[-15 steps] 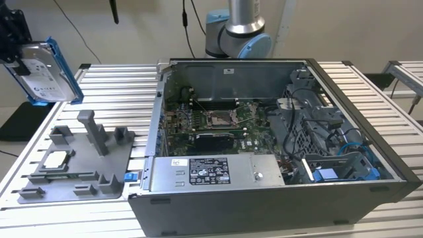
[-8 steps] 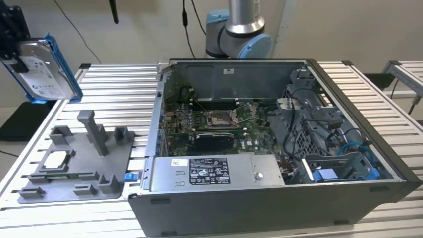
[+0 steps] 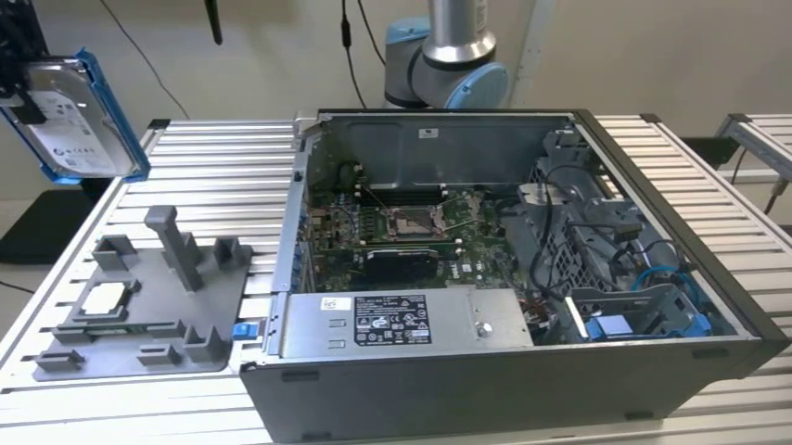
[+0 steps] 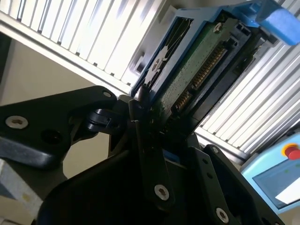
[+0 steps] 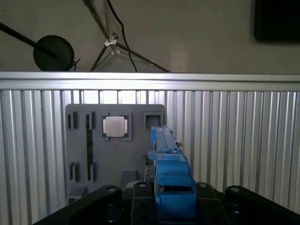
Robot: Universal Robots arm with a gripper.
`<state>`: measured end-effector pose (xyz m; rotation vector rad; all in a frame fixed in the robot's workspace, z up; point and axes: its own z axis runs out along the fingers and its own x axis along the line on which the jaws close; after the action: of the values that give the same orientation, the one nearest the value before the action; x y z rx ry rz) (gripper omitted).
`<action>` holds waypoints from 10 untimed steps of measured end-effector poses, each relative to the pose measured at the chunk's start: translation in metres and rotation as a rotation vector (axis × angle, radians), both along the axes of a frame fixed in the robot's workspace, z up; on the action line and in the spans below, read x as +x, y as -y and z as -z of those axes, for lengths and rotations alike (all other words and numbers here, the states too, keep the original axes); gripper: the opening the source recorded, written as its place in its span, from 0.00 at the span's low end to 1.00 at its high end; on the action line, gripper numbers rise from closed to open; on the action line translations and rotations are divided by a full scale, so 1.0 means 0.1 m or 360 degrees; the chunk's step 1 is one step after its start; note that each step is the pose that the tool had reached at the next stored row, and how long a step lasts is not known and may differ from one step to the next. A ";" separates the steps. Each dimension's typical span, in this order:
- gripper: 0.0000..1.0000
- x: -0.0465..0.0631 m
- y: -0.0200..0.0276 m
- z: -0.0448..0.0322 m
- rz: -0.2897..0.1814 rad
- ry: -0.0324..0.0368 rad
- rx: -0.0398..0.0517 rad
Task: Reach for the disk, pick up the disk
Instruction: 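Pick up the disk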
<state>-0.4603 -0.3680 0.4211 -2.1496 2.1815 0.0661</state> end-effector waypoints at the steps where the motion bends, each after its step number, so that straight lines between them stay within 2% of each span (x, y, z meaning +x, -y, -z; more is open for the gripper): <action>1: 0.00 0.00 0.000 -0.027 0.0000 0.0000 0.0000; 6: 0.00 0.00 0.000 -0.187 0.0000 0.0000 0.0000; 7: 0.00 0.00 0.000 -0.281 0.0000 0.0000 0.0000; 10: 0.00 0.00 0.000 -0.402 0.0000 0.0000 0.0000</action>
<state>-0.4604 -0.3680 0.4613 -2.1495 2.1813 0.0659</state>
